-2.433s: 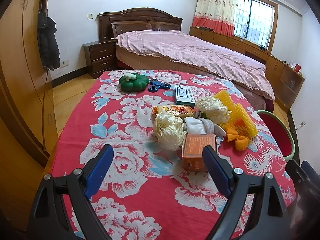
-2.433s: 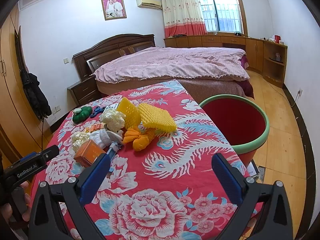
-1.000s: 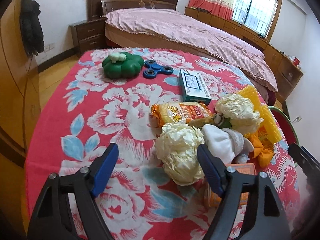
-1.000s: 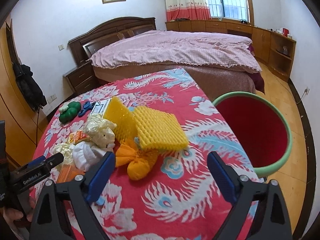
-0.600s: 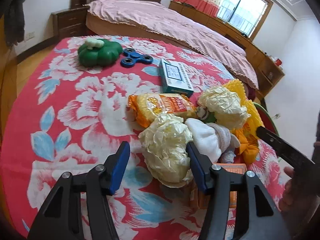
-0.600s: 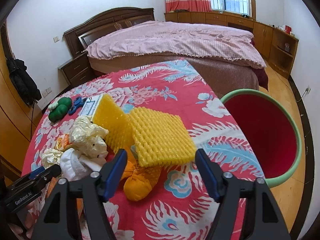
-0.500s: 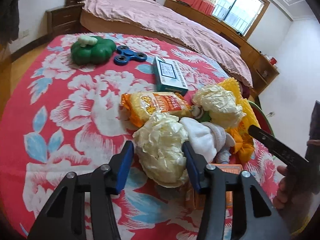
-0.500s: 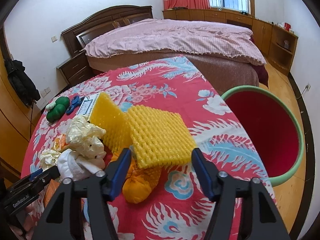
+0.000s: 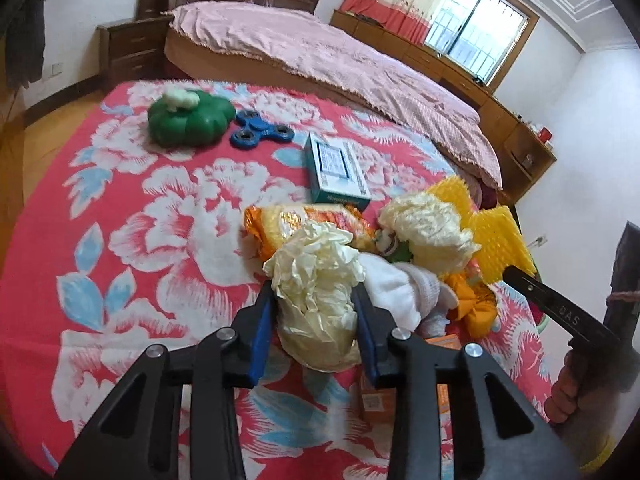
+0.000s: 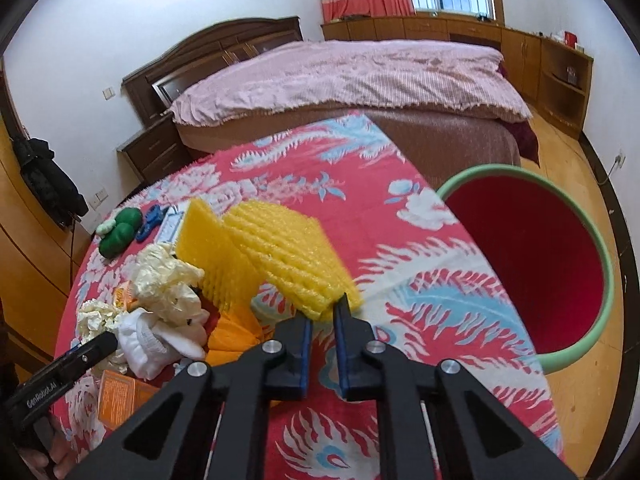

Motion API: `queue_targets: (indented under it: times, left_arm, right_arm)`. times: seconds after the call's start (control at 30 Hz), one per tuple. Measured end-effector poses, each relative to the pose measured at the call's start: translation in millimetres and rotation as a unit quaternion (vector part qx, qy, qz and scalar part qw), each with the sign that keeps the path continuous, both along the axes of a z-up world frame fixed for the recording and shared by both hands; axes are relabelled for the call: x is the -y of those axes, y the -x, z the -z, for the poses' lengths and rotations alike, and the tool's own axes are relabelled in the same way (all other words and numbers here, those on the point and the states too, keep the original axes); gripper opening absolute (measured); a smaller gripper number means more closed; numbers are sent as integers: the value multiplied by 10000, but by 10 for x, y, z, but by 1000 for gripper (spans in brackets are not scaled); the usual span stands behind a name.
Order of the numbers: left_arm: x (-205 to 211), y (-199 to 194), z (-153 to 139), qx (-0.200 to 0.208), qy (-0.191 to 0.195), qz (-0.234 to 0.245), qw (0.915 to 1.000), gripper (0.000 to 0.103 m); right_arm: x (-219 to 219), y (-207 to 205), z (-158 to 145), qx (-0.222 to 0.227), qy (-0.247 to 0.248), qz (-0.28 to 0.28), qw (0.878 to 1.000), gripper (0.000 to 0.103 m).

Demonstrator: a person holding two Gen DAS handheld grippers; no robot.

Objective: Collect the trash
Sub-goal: 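Close the left tool on the crumpled bag while the right tool grips the yellow foam, then carry both items over the red bucket and open both tools to drop them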

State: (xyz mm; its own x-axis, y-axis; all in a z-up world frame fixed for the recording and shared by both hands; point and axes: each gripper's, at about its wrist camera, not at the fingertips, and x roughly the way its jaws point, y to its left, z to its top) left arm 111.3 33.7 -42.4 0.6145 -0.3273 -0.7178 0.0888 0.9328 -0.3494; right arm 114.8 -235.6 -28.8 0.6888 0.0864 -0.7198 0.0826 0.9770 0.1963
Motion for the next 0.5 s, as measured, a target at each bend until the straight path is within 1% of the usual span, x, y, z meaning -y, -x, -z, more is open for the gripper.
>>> queue_targets:
  times: [0.27, 0.5]
  left_arm:
    - [108, 107, -302, 338, -98, -7, 9994, 37]
    - [419, 77, -503, 416, -129, 286, 9986, 37]
  right_arm:
    - [137, 187, -195, 231, -168, 70, 9996, 11]
    - [362, 377, -344, 402, -257, 224, 9986, 11]
